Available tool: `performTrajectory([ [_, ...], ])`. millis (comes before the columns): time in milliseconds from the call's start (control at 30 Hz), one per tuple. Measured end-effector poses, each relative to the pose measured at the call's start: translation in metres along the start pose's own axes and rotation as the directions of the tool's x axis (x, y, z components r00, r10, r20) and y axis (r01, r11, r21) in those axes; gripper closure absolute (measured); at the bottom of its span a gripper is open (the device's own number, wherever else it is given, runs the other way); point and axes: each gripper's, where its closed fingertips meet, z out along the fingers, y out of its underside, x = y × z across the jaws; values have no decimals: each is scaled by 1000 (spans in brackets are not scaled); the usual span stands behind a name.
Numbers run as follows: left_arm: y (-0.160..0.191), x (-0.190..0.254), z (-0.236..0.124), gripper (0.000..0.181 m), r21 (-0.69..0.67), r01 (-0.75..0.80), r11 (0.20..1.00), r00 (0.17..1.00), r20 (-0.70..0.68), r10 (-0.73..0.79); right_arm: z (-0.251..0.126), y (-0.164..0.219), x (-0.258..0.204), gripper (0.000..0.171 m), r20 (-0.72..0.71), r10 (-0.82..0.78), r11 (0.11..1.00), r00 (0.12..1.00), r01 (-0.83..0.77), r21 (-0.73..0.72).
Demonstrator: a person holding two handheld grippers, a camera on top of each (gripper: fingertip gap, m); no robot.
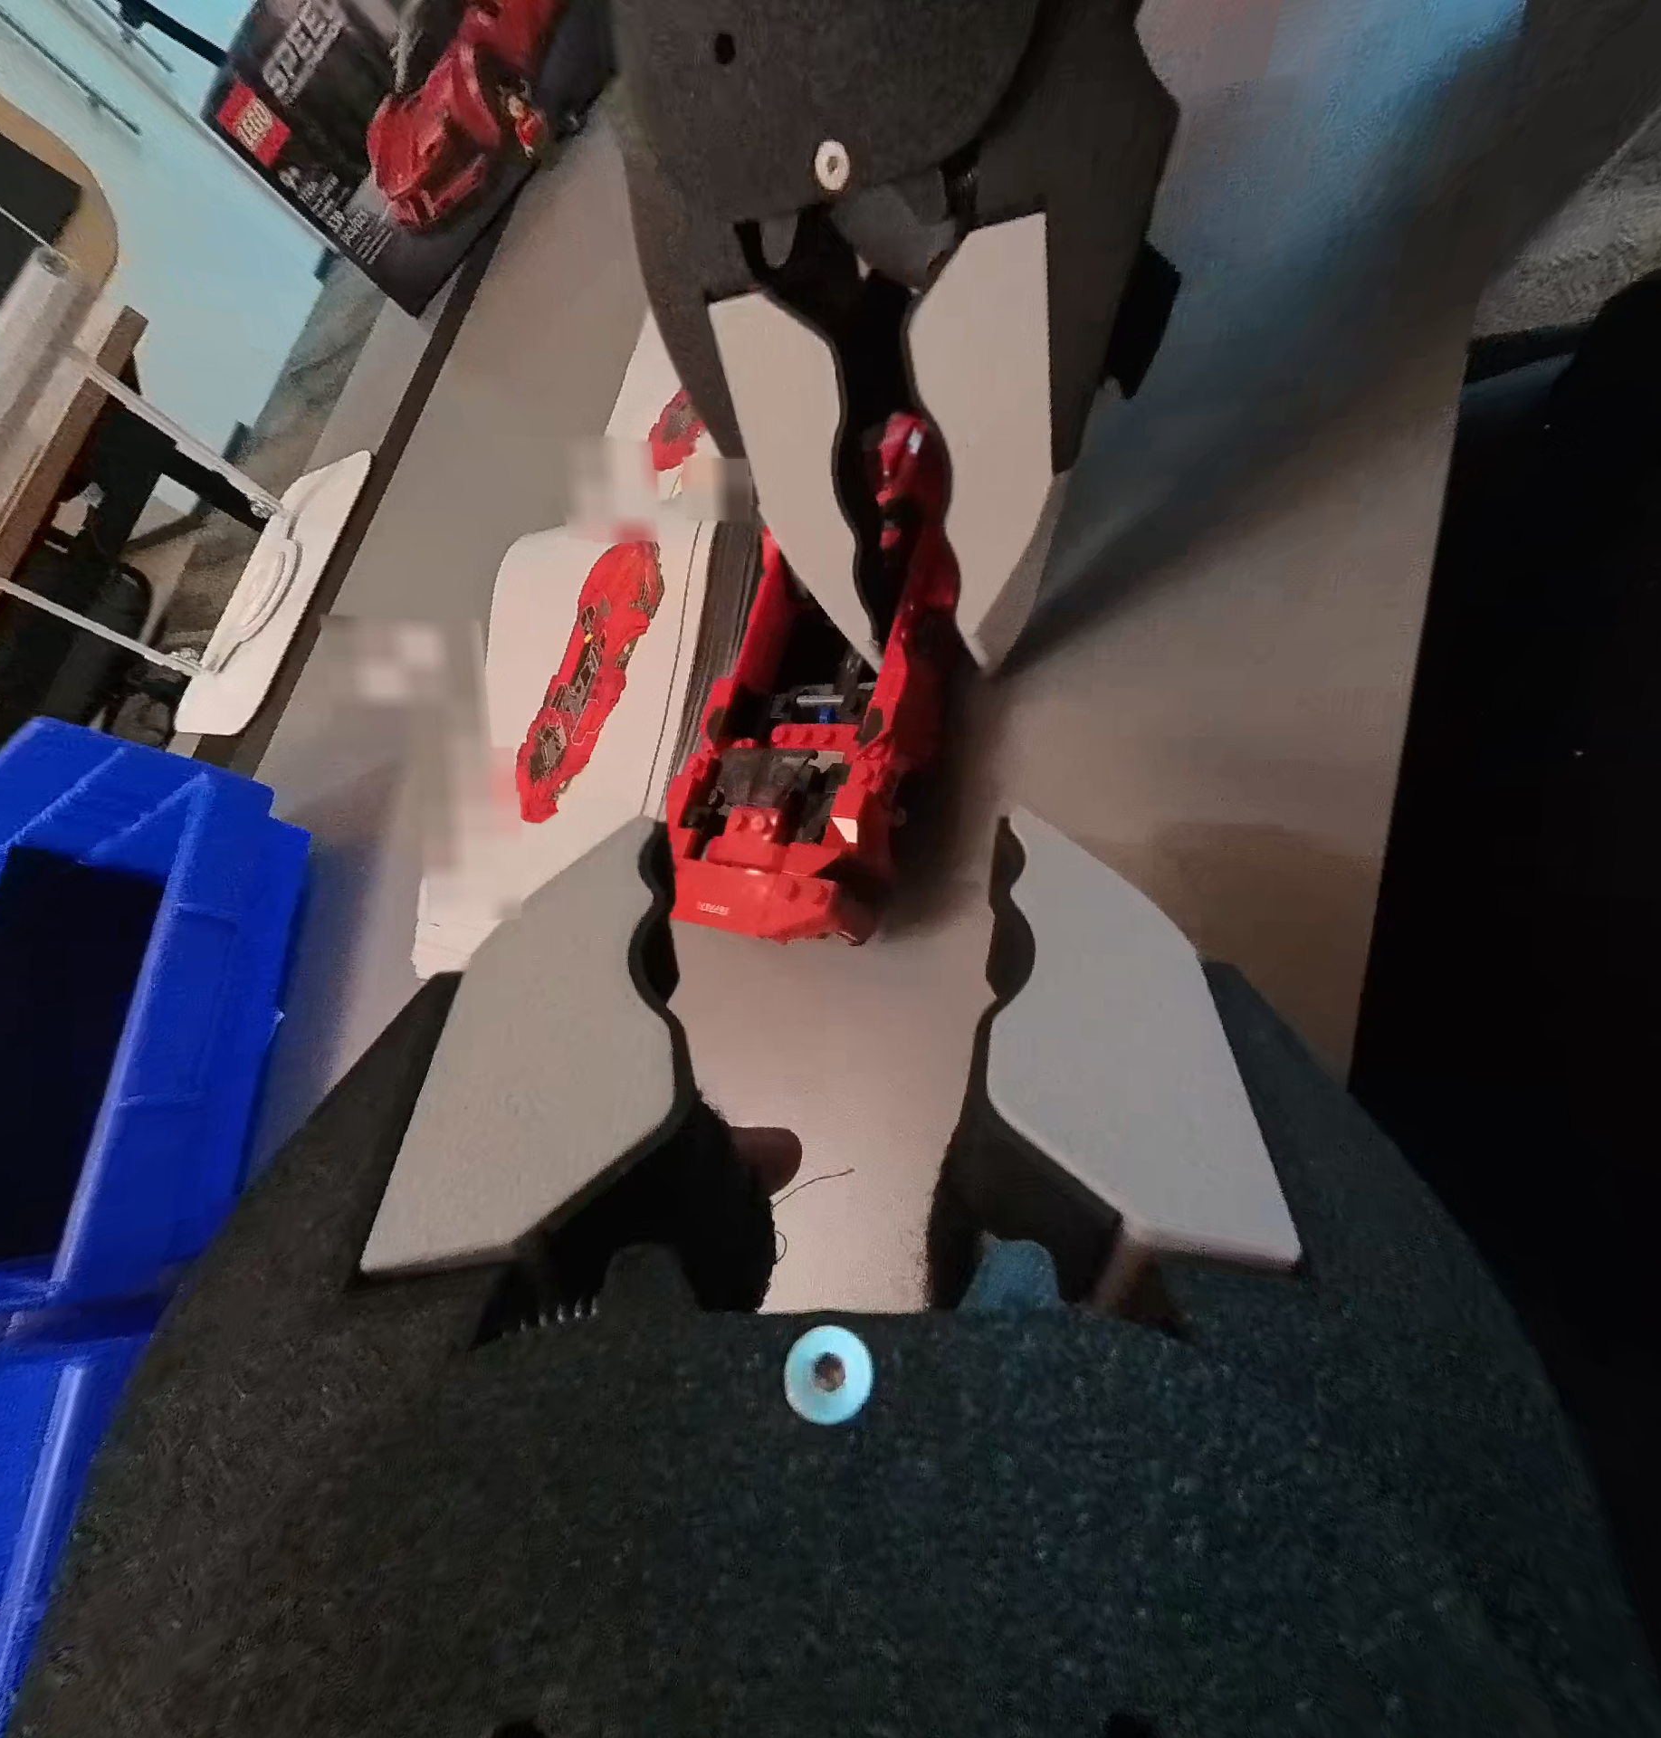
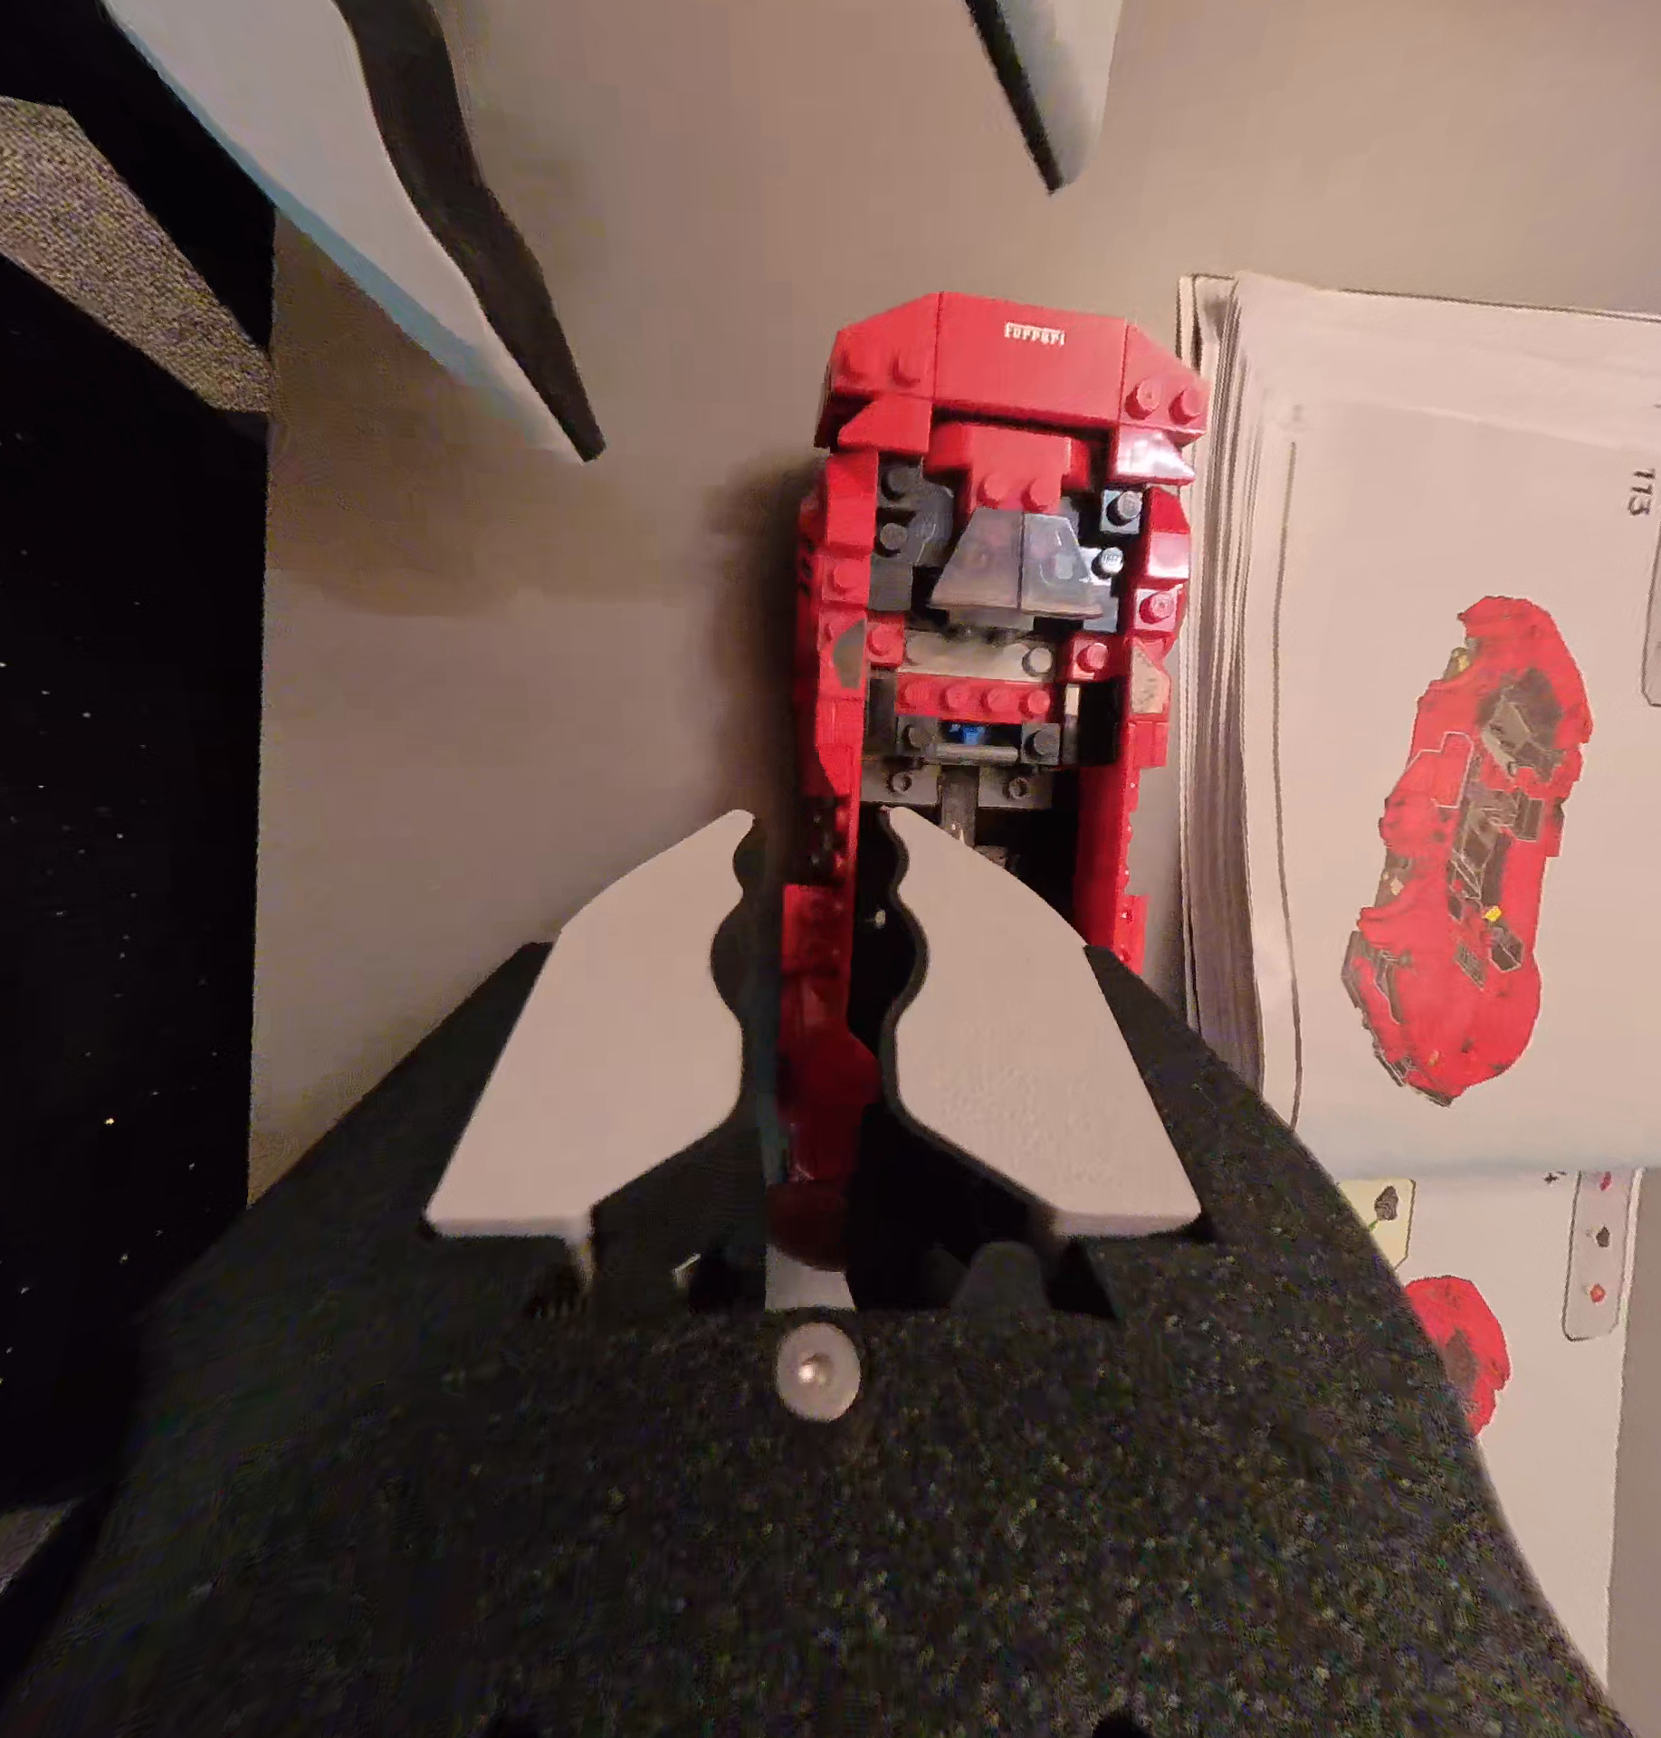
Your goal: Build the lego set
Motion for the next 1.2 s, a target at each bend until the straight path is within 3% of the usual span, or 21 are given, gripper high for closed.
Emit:
performTrajectory([
  [133, 8, 6, 8, 116, -32, -108, 994, 994, -1, 108, 0, -2, 1, 163, 60, 14, 1000, 998, -13, -10],
  [367, 1, -1, 18, 107, -80, -308, 948, 936, 154, 317, -10, 1, -3, 164, 256, 79, 997, 963, -78, -13],
  [567, -7, -2, 22, 99, -102, -428, 898, 870, 223, 440, -26, 2, -8, 164, 503, 146, 989, 852, -135, -57],
  [767, -10, -2, 33, 111, -206, -578, 790, 759, 220, 613, -40, 3, -13, 164, 677, 224, 974, 702, -176, -140],
  [1067, -18, 6, 34, 144, -96, -548, 831, 813, 171, 556, -48, 1, -14, 164, 751, 275, 961, 600, -199, -193],
  [1200, -21, 7, 35, 146, -76, -543, 836, 824, 147, 548, -50, 3, -14, 164, 781, 294, 955, 552, -204, -215],
])
